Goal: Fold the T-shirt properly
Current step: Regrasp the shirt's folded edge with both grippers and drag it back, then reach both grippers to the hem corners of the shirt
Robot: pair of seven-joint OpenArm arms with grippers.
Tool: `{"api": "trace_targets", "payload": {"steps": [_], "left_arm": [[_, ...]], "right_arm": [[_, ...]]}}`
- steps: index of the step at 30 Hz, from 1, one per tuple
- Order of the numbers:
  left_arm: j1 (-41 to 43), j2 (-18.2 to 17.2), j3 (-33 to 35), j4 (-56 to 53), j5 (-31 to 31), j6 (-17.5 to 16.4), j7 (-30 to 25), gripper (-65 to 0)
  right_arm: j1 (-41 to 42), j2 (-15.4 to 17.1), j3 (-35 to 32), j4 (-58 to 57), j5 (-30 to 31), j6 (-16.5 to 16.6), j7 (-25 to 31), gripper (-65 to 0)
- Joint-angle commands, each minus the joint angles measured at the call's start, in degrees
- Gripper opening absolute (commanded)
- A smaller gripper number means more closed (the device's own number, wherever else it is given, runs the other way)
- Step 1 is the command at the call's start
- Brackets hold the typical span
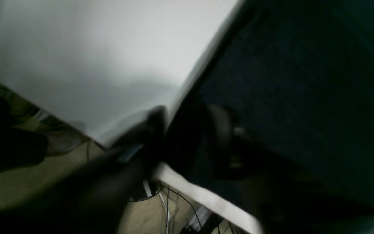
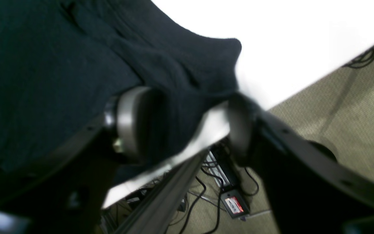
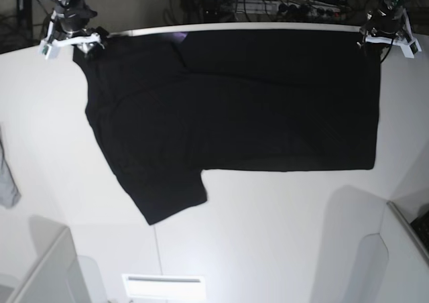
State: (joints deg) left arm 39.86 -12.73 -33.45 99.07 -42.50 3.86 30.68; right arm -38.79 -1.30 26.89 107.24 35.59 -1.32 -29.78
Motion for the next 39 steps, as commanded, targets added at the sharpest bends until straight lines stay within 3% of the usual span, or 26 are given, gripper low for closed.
{"api": "trace_targets", "payload": {"steps": [1, 4, 7, 10, 14, 19, 23, 26, 29, 36, 39], "left_arm": [[0.63, -0.67, -0.70, 1.90, -0.18, -0.39, -1.09, -28.6], [1.42, -0.67, -0.70, 4.89, -0.18, -0.30, -1.09, -14.0], [1.51, -0.67, -0.88, 8.23, -0.18, -0.12, -1.18, -5.9], [0.28, -0.67, -4.13, 9.55, -0.18, -0.03, -1.09, -4.8], [-3.06, -1.11, -8.44, 9.72, -0.09, -0.03, -1.01, -4.9], [-6.58, -2.96, -8.53, 9.37, 0.17, -0.30, -1.01, -5.1], [-9.48, -4.28, -8.44, 9.29, 0.17, -0.30, -1.01, -5.1], [-10.71, -6.13, -8.44, 8.49, 0.26, -0.30, -1.01, -5.3], [-12.91, -7.88, -7.47, 6.21, 0.26, -0.30, -0.92, -14.0], [-17.22, -11.75, -1.41, 0.41, 0.26, -0.39, -0.92, -51.2], [-19.68, -11.84, -1.23, -1.53, 0.26, -0.39, -0.92, -59.1]], "right_arm": [[-0.47, 0.11, 0.31, 1.73, 0.32, 0.05, 1.34, -26.9], [-0.20, 0.03, 2.25, 2.52, 0.32, -0.04, 1.34, -26.9], [1.38, -1.12, 5.94, 3.75, 0.32, -0.04, 1.25, -26.7], [4.37, -0.68, 8.31, 4.36, 0.23, 0.14, 1.08, -26.3], [10.08, 2.75, 8.05, 3.92, 0.23, 0.22, -1.56, -26.3], [20.46, 4.42, 8.05, 1.90, 0.05, 0.31, -9.91, -26.1], [28.37, 5.39, 7.52, -1.97, -0.12, 0.31, -13.96, -26.4], [32.15, 6.71, 3.30, -5.57, -0.21, 0.31, -14.66, -26.6], [35.40, 8.20, -1.97, -9.35, -0.21, 0.31, -14.13, -26.6], [43.40, 11.89, -11.20, -19.99, -0.21, 0.22, -9.12, -26.6], [47.18, 13.21, -14.10, -25.97, -0.21, 0.22, -7.36, -26.6]]}}
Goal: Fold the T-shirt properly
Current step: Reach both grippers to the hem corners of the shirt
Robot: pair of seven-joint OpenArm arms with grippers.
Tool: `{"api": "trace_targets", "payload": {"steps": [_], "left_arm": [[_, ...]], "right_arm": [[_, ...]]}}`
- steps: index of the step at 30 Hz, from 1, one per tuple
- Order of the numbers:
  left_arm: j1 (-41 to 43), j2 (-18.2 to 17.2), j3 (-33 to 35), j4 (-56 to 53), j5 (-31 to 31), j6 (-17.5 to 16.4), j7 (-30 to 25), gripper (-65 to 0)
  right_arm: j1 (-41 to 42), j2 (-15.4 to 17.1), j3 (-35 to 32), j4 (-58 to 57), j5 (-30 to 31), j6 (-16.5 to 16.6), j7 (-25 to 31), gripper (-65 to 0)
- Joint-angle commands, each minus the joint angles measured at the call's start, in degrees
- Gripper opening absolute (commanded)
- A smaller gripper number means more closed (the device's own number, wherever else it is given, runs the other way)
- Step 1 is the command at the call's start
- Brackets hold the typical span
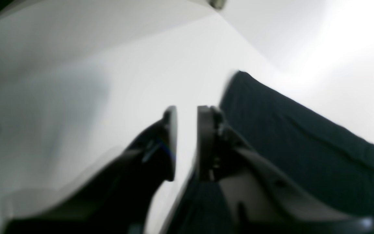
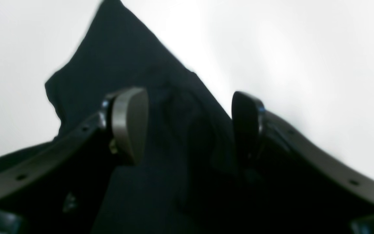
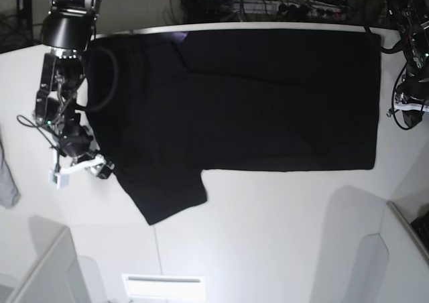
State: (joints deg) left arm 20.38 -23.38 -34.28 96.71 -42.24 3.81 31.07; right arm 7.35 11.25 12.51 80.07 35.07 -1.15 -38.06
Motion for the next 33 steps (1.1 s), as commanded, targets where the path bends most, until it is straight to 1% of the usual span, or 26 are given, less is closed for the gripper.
{"api": "trace_targets", "payload": {"steps": [1, 3, 6, 8, 10, 11, 13, 15, 17, 23, 25, 27, 30, 33], "left_arm": [[-1.17, -1.20, -0.40, -0.13, 0.00, -0.34, -1.31, -59.6], [-2.67, -1.20, -0.40, -1.45, 0.00, -0.34, -1.31, -58.1], [-4.16, -1.28, -0.40, -2.95, 0.00, -0.34, -1.14, -53.3], [-5.57, -1.90, -0.40, -3.65, 0.00, -0.34, 1.77, -47.2], [-7.94, -2.43, -0.40, -4.62, 0.00, -0.34, 7.22, -41.0], [-9.26, -2.43, -0.49, -5.15, 0.00, -0.34, 9.68, -37.8], [-10.84, -2.43, -0.66, -5.59, 0.00, -0.34, 12.75, -33.1], [-11.37, -2.43, -0.57, -5.32, 0.00, -0.34, 13.55, -29.8], [-11.28, -2.43, -0.49, -5.15, 0.00, -0.34, 13.46, -28.1], [-11.99, -2.43, -0.49, -5.15, 0.00, -0.34, 13.46, -28.0], [-11.99, -2.43, -0.49, -5.59, 0.00, -0.34, 13.46, -28.0], [-12.07, -2.43, -0.49, -5.41, 0.00, -0.34, 13.46, -28.0], [-12.07, -2.43, -0.49, -5.15, 0.00, -0.34, 13.55, -28.0], [-12.07, -2.43, -0.49, -5.50, 0.00, -0.34, 13.55, -28.0]], "right_arm": [[2.45, 1.19, -0.69, -1.17, 0.32, 0.05, 1.71, -26.4], [5.08, 1.72, -2.54, -5.48, 0.32, 0.05, 2.94, -26.3], [9.30, 2.86, -5.44, -12.51, 0.32, 0.05, 4.53, -26.1], [12.12, 3.30, -8.07, -16.73, 0.32, 0.05, 6.37, -26.0], [15.19, 3.48, -10.62, -21.30, 0.32, 0.05, 8.39, -26.0], [16.95, 4.18, -11.85, -23.77, 0.32, 0.05, 9.18, -25.8], [19.68, 4.45, -14.49, -28.07, 0.32, 0.05, 10.50, -22.5], [22.58, 4.53, -17.57, -31.85, 0.32, 0.05, 11.73, -19.4], [24.51, 4.53, -20.03, -34.49, 0.32, 0.05, 12.53, -18.8], [30.14, 3.57, -26.27, -42.14, 0.49, 0.22, 15.07, -18.2], [31.28, 3.13, -28.38, -43.98, 0.49, 2.16, 15.25, -18.2], [32.60, 1.63, -29.61, -46.80, 0.40, 4.18, 15.34, -18.8], [34.01, 0.75, -31.11, -51.02, 0.40, 4.62, 16.75, -18.8], [33.92, 0.67, -33.57, -51.81, 0.40, 4.80, 17.18, -18.9]]}}
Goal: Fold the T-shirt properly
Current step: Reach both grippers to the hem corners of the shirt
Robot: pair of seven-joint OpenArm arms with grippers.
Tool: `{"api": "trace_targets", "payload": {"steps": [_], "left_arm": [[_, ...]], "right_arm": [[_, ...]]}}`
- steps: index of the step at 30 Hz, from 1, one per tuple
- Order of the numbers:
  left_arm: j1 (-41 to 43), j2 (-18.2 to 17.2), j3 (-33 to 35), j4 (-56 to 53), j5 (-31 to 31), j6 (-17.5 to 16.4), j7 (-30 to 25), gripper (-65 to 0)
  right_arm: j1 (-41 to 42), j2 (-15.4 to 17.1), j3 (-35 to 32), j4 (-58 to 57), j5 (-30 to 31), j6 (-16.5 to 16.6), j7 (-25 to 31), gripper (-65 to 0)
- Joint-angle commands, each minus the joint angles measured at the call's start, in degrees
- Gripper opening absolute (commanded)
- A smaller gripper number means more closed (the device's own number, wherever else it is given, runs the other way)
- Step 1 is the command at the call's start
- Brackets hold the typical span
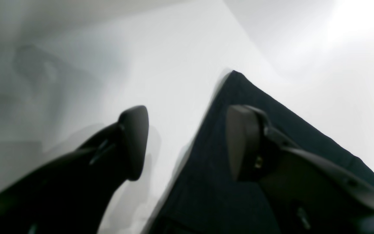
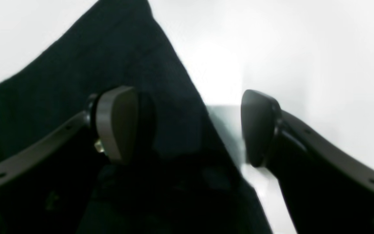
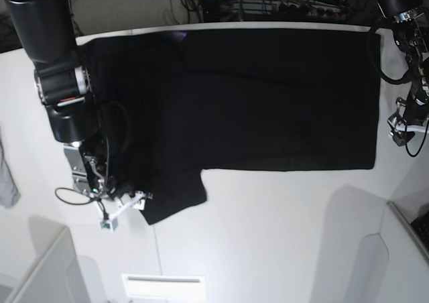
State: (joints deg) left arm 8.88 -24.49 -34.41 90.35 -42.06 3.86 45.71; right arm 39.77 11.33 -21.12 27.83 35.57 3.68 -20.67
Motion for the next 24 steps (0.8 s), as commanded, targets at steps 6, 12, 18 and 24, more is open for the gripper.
{"api": "trace_targets", "payload": {"steps": [6, 12, 18, 24], "left_arm": [[-0.14, -1.31, -0.36, 0.78, -0.18, -0.39, -1.10, -28.0], [-0.75, -1.31, -0.36, -0.19, -0.18, -0.39, -1.01, -22.9], [-4.18, -1.40, -0.36, -4.94, -0.18, -0.39, -0.92, 0.0], [-8.49, -2.89, 1.31, -10.13, -0.18, -0.39, -1.10, 0.0]], "right_arm": [[0.01, 0.58, -1.86, 0.43, -0.01, -0.30, -0.13, -19.2], [-0.52, 0.67, -2.04, 0.43, -0.10, -0.39, -0.13, -39.5], [-0.69, 0.67, -1.95, 0.43, -0.10, -0.12, -0.13, -57.3], [-0.52, 0.58, -1.51, 0.43, 0.16, -0.39, -0.30, -65.0]]}}
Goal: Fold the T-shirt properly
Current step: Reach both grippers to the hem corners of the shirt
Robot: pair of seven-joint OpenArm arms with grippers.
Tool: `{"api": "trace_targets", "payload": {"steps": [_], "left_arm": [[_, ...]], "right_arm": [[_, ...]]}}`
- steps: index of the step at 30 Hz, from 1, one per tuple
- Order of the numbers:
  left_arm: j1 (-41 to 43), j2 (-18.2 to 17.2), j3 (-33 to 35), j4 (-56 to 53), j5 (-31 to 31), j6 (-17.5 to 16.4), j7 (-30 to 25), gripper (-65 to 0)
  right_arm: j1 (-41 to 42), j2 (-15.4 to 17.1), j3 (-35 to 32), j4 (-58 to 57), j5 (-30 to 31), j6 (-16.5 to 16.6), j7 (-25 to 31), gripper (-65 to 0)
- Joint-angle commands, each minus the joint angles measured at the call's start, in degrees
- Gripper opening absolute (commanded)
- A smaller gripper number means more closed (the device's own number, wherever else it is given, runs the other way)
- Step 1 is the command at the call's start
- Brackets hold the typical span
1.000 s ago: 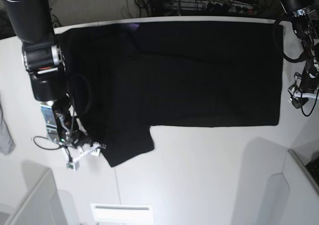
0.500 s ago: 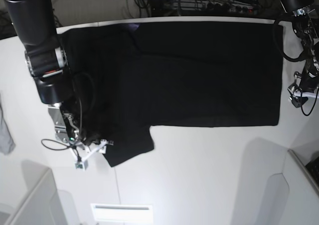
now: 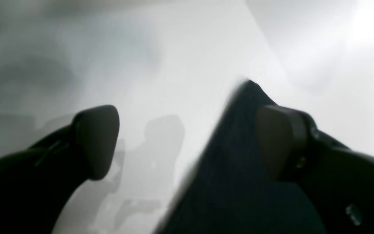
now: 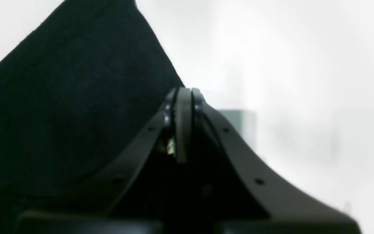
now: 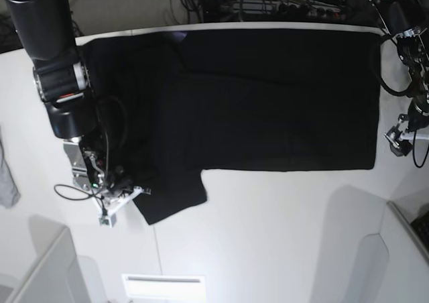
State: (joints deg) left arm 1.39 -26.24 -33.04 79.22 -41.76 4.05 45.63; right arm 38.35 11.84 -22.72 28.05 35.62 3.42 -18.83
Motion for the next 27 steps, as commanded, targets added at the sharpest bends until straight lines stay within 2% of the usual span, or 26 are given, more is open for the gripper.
{"api": "trace_targets", "payload": {"steps": [1, 4, 9, 14, 18, 22, 24, 27], "left_arm": [[-1.78, -1.67, 0.82, 0.03, -0.48, -0.58, -1.10, 0.0], [-4.42, -3.43, 5.12, -3.84, -0.48, -0.58, -1.27, 0.0], [-6.53, -3.61, 6.53, -5.95, -0.48, -0.58, -1.27, 0.0], [-6.62, -3.61, 6.80, -6.03, -0.40, -0.58, -1.36, 0.0], [-6.62, -3.61, 6.80, -6.03, -0.40, -0.58, -1.36, 0.0], [-7.50, -3.61, 6.88, -6.21, -0.31, -0.58, -1.36, 0.0], [-7.94, -3.61, 6.88, -7.18, 1.45, -0.58, -1.36, 0.0], [-10.84, -3.17, 6.97, -9.11, 7.43, -1.02, -1.36, 0.0]], "right_arm": [[0.90, 0.08, 0.08, 0.21, 0.12, -0.12, -2.14, -65.0], [1.08, 0.08, 0.08, 0.30, 0.12, -0.12, -2.14, -65.0], [0.29, 0.52, 0.08, 6.80, 0.21, -0.48, -2.93, -65.0], [-1.91, 1.31, 0.08, 14.80, -0.06, -5.31, -5.21, -65.0], [-2.79, 1.40, 0.08, 17.27, -0.06, -5.40, -6.09, -65.0], [-2.79, 1.40, 0.08, 17.44, -0.06, -6.98, -6.01, -65.0], [-2.79, 1.40, 0.08, 17.44, -0.06, -6.98, -6.01, -65.0], [-2.88, 1.40, 0.08, 18.76, -0.06, -6.98, -6.18, -65.0]]}}
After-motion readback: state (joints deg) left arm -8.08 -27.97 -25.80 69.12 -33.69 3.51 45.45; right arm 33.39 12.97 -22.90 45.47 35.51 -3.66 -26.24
